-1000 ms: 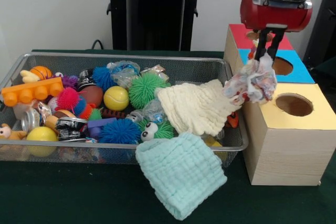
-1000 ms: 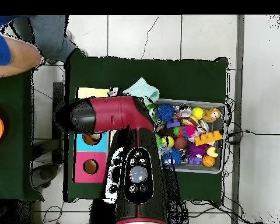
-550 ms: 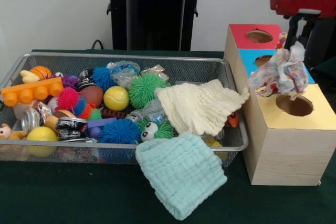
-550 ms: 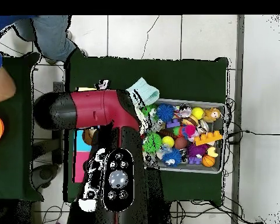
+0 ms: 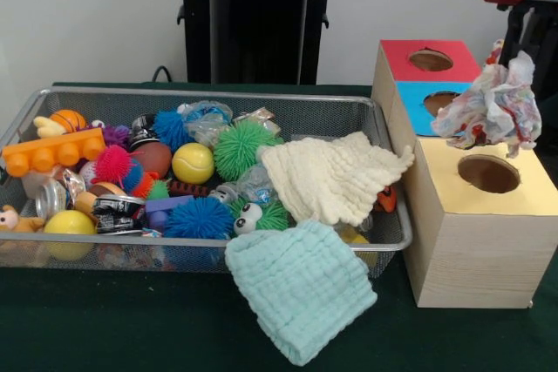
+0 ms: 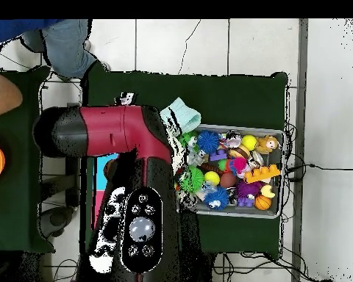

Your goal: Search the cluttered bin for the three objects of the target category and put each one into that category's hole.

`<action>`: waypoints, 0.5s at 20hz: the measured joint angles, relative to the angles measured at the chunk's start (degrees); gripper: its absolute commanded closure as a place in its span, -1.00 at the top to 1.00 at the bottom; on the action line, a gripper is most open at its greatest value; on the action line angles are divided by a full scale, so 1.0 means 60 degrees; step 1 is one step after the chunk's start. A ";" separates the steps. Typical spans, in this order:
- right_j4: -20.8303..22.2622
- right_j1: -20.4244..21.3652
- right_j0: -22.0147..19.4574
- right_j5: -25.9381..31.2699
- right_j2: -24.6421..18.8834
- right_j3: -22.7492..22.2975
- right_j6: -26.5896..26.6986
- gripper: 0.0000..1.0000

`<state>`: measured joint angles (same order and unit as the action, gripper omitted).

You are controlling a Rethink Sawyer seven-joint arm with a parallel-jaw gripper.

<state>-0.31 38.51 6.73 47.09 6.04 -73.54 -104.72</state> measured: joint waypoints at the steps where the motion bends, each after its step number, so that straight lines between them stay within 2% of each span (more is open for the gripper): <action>1: -0.0004 -0.0005 -0.0005 0.0000 0.0011 0.0000 -0.0002 -1.00; 10: -0.0004 -0.0189 -0.0035 -0.0443 0.0069 0.0000 -0.0002 -1.00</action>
<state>-0.33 37.38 6.52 44.43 6.46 -73.54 -104.73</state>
